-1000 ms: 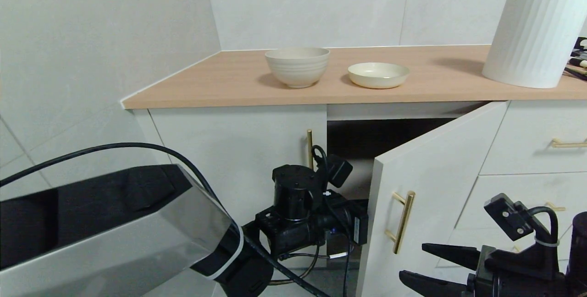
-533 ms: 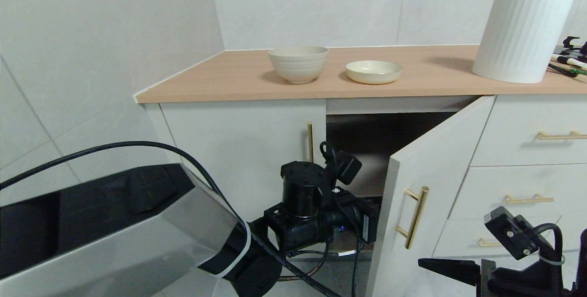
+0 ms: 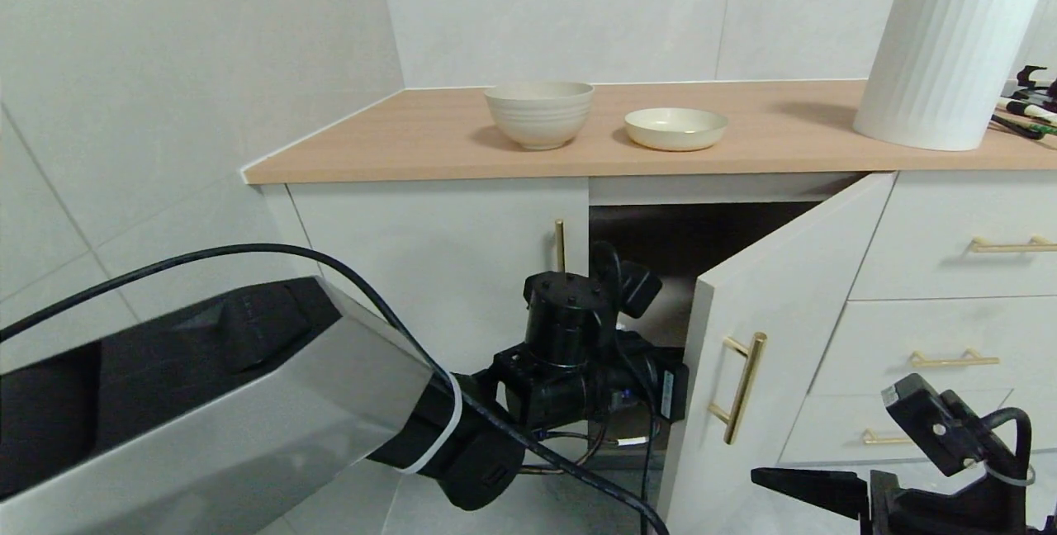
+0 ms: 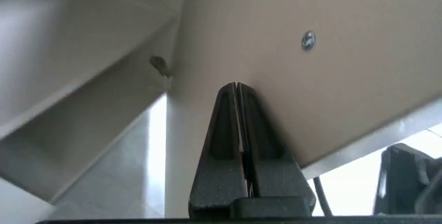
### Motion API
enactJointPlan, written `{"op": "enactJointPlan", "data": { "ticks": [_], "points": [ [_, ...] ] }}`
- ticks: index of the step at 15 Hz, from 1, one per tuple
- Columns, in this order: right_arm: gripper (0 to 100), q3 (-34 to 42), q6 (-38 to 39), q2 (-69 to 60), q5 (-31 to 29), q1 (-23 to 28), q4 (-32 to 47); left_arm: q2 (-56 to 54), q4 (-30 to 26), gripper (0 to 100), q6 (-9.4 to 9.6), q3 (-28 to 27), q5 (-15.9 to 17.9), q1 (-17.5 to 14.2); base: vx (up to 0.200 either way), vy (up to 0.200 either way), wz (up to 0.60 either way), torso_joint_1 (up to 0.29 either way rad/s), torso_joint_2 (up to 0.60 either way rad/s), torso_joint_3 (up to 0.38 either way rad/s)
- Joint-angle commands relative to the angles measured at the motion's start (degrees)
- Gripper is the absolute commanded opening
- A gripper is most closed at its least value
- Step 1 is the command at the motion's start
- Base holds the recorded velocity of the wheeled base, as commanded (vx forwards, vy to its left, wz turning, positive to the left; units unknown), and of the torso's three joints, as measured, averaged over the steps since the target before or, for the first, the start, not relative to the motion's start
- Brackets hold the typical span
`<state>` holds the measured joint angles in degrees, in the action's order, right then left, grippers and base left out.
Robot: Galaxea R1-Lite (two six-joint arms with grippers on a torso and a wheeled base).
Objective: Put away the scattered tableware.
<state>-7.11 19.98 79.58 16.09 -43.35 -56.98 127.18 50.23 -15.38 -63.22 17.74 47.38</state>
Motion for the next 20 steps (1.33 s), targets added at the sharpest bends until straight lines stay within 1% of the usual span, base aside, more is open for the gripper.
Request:
{"op": "enactJointPlan", "data": {
  "ticks": [1,2,3,4,5,7,8,9,10,11,12,13,15,16,17,19,20],
  "points": [
    [100,-0.01,0.06,-5.75,0.08,-3.50,0.03,-2.82,-3.12,0,0.18,-1.99,0.10,4.56,0.000,0.000,0.00,0.000,0.00,0.000],
    [100,-0.01,0.06,-7.25,0.08,-4.37,0.11,-3.52,-3.99,0,0.27,-2.35,0.19,6.05,0.000,0.000,0.00,0.000,0.00,0.000],
    [100,-0.36,0.06,-12.17,0.17,-7.80,1.17,-6.16,-7.42,0,0.44,-4.02,0.19,11.68,0.000,0.000,0.00,0.000,0.00,0.000],
    [100,-0.80,0.06,-14.63,0.17,-10.00,2.57,-7.83,-9.00,0,0.44,-4.19,0.10,15.19,0.000,0.000,0.00,0.000,0.00,0.000],
    [100,-1.15,0.06,-15.68,0.26,-10.09,3.54,-9.24,-9.36,0,0.44,-3.22,-0.25,16.60,0.000,0.000,0.00,0.000,0.00,0.000],
    [100,-1.51,-0.03,-16.47,0.26,-10.09,3.89,-11.52,-9.18,0,0.36,-0.06,-1.92,16.16,0.000,0.000,0.00,0.000,0.00,0.000],
    [100,-1.77,-0.03,-16.30,0.17,-10.09,3.98,-13.45,-8.83,0,0.27,2.66,-3.94,13.52,0.000,0.000,0.00,0.000,0.00,0.000],
    [100,-1.77,-0.03,-16.04,0.08,-10.09,3.98,-14.95,-8.57,0,0.27,4.42,-4.64,12.03,0.000,0.000,0.00,0.000,0.00,0.000],
    [100,-1.77,-0.03,-16.04,0.08,-10.09,3.98,-14.95,-8.57,0,0.27,4.42,-4.64,12.03,0.000,0.000,0.00,0.000,0.00,0.000],
    [100,-2.30,-0.03,-15.42,-0.27,-9.74,4.07,-20.22,-7.33,0,0.09,10.75,-5.08,6.67,0.000,0.000,0.00,0.000,0.00,0.000],
    [100,-2.82,-0.03,-14.45,-0.45,-9.03,4.07,-22.42,-6.63,0,0.09,13.30,-5.26,4.38,0.000,0.000,0.00,0.000,0.00,0.000],
    [100,-4.14,-0.03,-12.43,-0.80,-7.01,3.98,-25.49,-5.58,0,0.18,16.11,-6.05,0.78,0.000,0.000,0.00,0.000,0.00,0.000],
    [100,-9.59,-0.03,-8.39,-1.24,-2.27,4.86,-30.15,-5.23,0,0.44,20.15,-9.48,-4.93,0.000,0.000,0.00,0.000,0.00,0.000],
    [100,-12.49,-0.03,-6.72,-1.50,-0.33,6.53,-31.82,-5.14,0,0.44,21.56,-10.62,-6.78,0.000,0.000,0.00,0.000,0.00,0.000],
    [100,-17.33,-0.03,-4.87,-1.85,1.95,9.96,-35.08,-5.23,0,0.44,23.67,-11.50,-9.59,0.000,0.000,0.00,0.000,0.00,0.000],
    [100,-25.41,-0.20,-2.41,-3.17,4.68,17.69,-39.82,-5.66,0,0.71,26.48,-11.50,-12.67,0.000,0.000,0.00,0.000,0.00,0.000],
    [100,-30.07,-0.20,-1.88,-4.84,4.85,22.35,-42.46,-6.28,0,2.11,27.45,-11.41,-14.25,0.000,0.000,0.00,0.000,0.00,0.000]
  ]
}}
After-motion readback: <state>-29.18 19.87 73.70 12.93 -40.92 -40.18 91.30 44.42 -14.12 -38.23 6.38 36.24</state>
